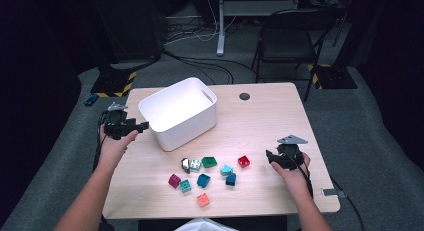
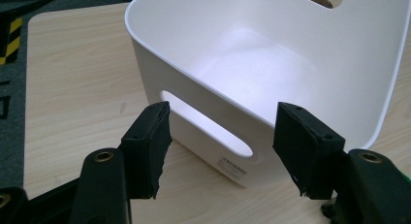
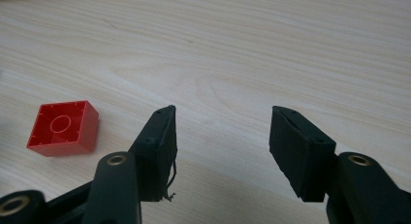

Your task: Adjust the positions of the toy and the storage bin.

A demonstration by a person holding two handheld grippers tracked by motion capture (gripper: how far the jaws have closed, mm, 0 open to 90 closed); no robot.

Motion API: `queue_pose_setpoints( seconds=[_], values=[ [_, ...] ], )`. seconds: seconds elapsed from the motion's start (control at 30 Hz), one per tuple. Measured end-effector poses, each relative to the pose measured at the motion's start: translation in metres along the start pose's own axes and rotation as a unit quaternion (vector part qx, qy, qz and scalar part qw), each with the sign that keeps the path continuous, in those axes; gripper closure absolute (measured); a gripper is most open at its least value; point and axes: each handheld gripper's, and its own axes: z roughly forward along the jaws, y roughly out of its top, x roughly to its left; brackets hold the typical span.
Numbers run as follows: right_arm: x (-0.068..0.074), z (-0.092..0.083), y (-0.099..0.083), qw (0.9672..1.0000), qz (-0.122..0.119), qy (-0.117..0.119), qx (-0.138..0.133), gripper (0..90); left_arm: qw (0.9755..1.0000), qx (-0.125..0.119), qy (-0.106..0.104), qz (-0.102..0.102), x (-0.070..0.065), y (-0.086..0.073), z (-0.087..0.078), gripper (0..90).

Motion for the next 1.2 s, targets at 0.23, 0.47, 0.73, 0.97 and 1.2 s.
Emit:
queue_pose_setpoints(
  seconds=[0.23, 0.47, 0.73, 0.97, 1.2],
  values=[
    [0.001, 0.000, -0.001, 1.0000, 0.002, 0.000, -0.002, 42.2, 0.9999, -0.004, 0.006, -0.011, 0.002, 0.004, 0.004, 37.7],
    [0.002, 0.001, -0.002, 1.0000, 0.000, 0.001, -0.002, 41.9, 0.9998, -0.007, 0.000, -0.016, 0.000, 0.008, 0.007, 36.3],
    [0.001, 0.001, -0.003, 1.0000, 0.000, 0.003, -0.001, 41.7, 0.9998, 0.014, -0.004, -0.009, -0.009, 0.006, 0.024, 37.2],
    [0.001, 0.002, -0.003, 1.0000, 0.004, 0.004, 0.000, 41.5, 0.9998, 0.018, 0.007, -0.006, -0.014, 0.003, 0.030, 37.3],
    [0.001, 0.003, -0.003, 1.0000, 0.004, 0.007, 0.002, 41.3, 0.9997, 0.020, 0.011, 0.002, -0.019, 0.005, 0.034, 40.6]
  ],
)
